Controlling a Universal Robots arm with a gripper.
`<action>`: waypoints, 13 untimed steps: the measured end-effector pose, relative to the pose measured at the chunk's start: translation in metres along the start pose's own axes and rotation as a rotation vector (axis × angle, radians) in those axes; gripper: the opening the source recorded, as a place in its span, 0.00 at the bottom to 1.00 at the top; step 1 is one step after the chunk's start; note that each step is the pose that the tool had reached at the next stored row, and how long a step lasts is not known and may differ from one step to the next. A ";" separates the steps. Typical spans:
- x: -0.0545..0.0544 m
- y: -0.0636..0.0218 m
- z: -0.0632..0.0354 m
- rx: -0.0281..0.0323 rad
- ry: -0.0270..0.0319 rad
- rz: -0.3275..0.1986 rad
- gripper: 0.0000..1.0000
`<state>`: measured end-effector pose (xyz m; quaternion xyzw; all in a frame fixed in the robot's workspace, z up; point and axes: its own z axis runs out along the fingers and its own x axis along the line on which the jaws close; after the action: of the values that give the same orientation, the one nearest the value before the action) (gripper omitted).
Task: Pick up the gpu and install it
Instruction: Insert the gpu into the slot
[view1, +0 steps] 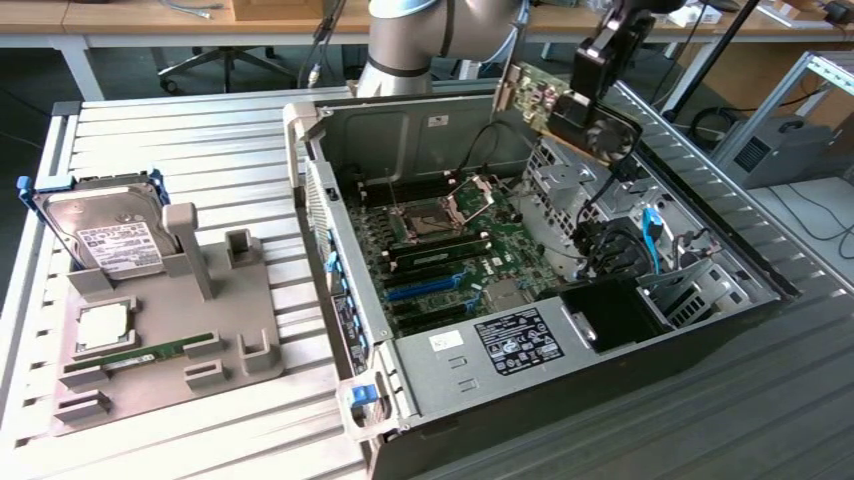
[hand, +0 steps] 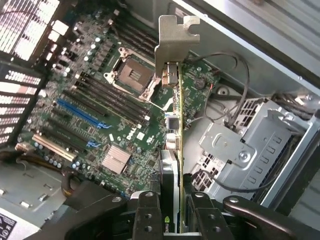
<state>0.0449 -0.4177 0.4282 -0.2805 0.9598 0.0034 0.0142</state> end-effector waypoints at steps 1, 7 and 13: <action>0.000 0.0000 0.0000 -0.0008 0.0000 -0.026 0.27; 0.000 0.0000 0.0001 -0.0041 -0.0002 -0.140 0.27; 0.000 0.0000 0.0002 -0.0079 -0.0004 -0.273 0.27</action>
<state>0.0449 -0.4177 0.4280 -0.4085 0.9127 0.0053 0.0136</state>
